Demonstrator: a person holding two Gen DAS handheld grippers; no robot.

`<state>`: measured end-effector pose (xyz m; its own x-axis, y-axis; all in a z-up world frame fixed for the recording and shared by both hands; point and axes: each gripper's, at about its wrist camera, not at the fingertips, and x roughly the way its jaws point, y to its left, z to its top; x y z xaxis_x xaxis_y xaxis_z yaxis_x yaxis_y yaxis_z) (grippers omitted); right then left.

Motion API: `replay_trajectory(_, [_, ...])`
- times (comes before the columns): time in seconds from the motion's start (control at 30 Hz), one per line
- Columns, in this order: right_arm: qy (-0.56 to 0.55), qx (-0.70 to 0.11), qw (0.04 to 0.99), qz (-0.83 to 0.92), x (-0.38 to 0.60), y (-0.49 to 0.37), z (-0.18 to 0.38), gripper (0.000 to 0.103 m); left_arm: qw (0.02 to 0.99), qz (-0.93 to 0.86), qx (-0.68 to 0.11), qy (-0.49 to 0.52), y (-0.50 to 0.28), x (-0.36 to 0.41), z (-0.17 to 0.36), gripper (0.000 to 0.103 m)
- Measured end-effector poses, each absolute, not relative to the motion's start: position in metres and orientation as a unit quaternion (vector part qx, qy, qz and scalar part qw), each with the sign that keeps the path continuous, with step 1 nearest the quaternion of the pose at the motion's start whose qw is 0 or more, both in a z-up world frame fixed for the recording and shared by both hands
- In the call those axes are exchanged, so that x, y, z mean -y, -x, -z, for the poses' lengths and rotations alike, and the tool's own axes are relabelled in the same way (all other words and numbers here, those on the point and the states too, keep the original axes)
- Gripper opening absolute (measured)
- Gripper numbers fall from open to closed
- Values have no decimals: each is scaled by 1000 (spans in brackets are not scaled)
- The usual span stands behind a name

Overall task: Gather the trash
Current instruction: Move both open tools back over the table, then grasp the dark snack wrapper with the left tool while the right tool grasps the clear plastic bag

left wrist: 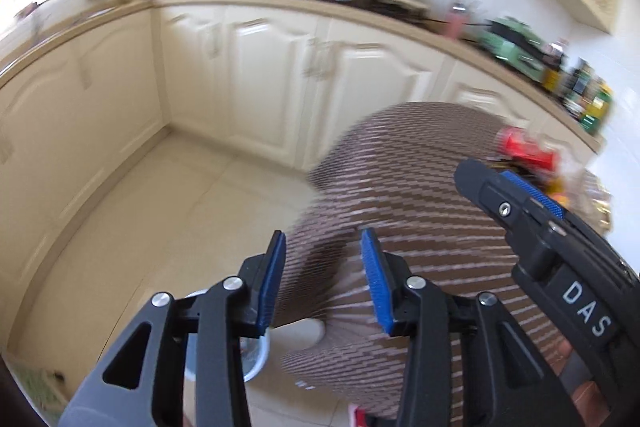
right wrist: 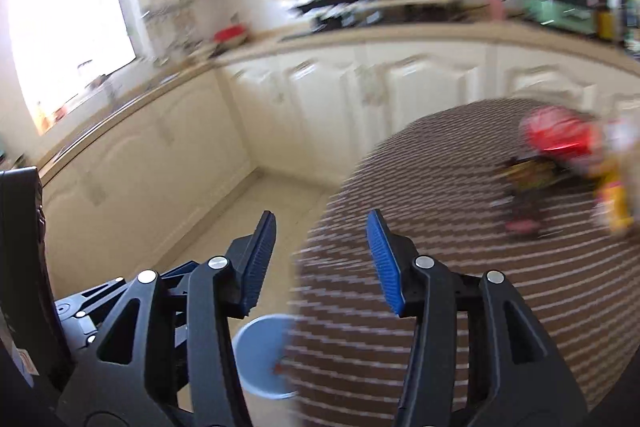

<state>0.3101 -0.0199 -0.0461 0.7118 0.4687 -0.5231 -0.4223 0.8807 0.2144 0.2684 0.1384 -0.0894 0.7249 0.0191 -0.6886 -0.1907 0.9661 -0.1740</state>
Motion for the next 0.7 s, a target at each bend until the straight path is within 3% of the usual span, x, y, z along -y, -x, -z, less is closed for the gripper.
replay_trajectory(0.33, [-74, -276, 952, -108, 161, -334, 34, 51, 918, 43, -387, 76, -338, -13, 84, 40])
replay_trajectory(0.7, [-83, -276, 953, -94, 199, -364, 36, 51, 893, 62, -440, 70, -408, 23, 116, 40])
